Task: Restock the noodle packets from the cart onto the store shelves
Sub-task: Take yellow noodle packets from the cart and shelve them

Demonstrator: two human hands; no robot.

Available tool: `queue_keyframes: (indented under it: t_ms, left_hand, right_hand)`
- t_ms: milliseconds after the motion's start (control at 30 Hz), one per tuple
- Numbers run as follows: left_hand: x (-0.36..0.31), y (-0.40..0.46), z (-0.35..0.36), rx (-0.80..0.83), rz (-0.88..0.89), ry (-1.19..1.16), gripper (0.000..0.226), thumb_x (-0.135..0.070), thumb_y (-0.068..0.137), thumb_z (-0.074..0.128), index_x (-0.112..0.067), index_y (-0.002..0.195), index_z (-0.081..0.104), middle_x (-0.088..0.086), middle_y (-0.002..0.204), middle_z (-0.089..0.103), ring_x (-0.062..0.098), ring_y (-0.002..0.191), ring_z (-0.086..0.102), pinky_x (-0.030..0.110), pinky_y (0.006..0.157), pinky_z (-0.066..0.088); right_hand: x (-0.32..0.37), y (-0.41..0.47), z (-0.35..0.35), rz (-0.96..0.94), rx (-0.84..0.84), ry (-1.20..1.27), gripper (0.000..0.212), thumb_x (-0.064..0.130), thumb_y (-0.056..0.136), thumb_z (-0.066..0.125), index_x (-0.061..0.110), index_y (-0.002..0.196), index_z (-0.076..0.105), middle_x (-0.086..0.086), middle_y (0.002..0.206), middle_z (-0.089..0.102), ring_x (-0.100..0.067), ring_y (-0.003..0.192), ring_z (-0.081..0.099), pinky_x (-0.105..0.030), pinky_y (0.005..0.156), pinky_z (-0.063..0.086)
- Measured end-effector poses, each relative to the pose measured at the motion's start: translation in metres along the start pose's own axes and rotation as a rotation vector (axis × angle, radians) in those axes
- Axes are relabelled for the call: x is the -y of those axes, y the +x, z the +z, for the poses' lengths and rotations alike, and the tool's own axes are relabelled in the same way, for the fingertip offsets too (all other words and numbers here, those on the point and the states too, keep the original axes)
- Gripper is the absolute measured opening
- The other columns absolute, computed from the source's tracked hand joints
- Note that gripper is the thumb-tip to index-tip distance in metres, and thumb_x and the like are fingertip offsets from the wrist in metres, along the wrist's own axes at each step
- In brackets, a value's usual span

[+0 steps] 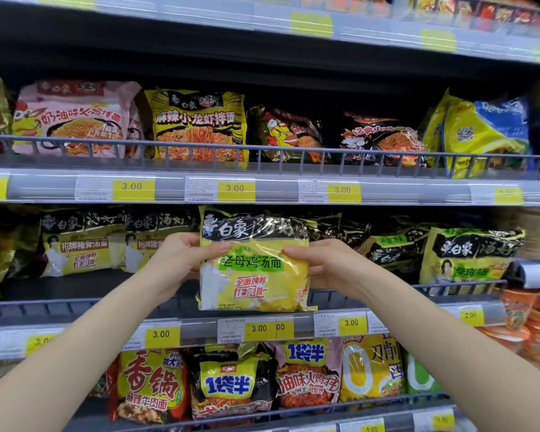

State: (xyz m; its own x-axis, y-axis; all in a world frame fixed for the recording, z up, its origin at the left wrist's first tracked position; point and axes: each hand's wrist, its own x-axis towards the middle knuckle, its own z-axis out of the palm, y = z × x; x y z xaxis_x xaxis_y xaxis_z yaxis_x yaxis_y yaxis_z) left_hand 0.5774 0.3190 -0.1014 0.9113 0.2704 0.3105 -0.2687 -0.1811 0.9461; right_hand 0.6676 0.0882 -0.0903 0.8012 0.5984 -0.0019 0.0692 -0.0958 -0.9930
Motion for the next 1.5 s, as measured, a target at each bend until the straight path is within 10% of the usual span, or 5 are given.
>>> queue_keyframes:
  t_ms: [233,600,1033,1267,1500]
  left_hand:
    - [0.000,-0.001,0.013,-0.007,0.026,0.086,0.036,-0.036,0.086,0.058,-0.006,0.107,0.062,0.005,0.092,0.073,0.013,0.077,0.069,0.021,0.064,0.053]
    - [0.068,-0.049,0.021,0.111,0.412,1.584,0.078,-0.063,0.093,0.017,-0.004,0.129,0.054,0.008,0.133,0.056,0.019,0.122,0.053,0.030,0.106,0.019]
    - [0.074,-0.051,0.020,0.193,0.387,1.614,0.080,-0.066,0.091,0.022,-0.004,0.132,0.051,0.011,0.137,0.051,0.022,0.125,0.051,0.032,0.102,0.023]
    - [0.072,-0.051,0.022,0.184,0.382,1.432,0.096,-0.078,0.080,0.004,-0.010,0.148,0.013,0.003,0.154,0.006,0.020,0.143,0.006,0.023,0.110,-0.007]
    - [0.071,-0.051,0.021,0.209,0.372,1.393,0.099,-0.078,0.070,-0.006,-0.015,0.147,-0.012,-0.005,0.148,-0.024,0.010,0.137,-0.024,0.023,0.109,-0.019]
  right_hand:
    - [0.003,0.003,-0.013,0.046,-0.094,0.103,0.019,0.015,0.081,0.070,0.005,0.097,0.068,-0.009,0.083,0.073,-0.021,0.075,0.069,-0.033,0.069,0.056]
    - [-0.003,0.014,-0.059,-0.094,-0.363,0.068,0.021,0.008,0.077,0.074,0.001,0.095,0.065,-0.010,0.076,0.074,-0.020,0.070,0.069,-0.036,0.077,0.057]
    - [-0.010,0.015,-0.049,-0.060,-0.353,-0.202,0.008,0.012,0.086,0.067,0.014,0.090,0.060,-0.005,0.082,0.068,-0.019,0.072,0.066,-0.030,0.056,0.057]
    - [-0.008,0.015,-0.042,0.061,-0.412,-0.417,0.061,0.024,0.085,0.069,-0.002,0.133,0.041,-0.020,0.113,0.063,-0.033,0.099,0.063,-0.052,0.091,0.051]
    - [-0.004,0.014,-0.036,0.079,-0.540,-0.918,0.027,0.022,0.091,0.059,0.003,0.074,0.051,-0.011,0.077,0.055,-0.033,0.084,0.064,-0.035,0.060,0.047]
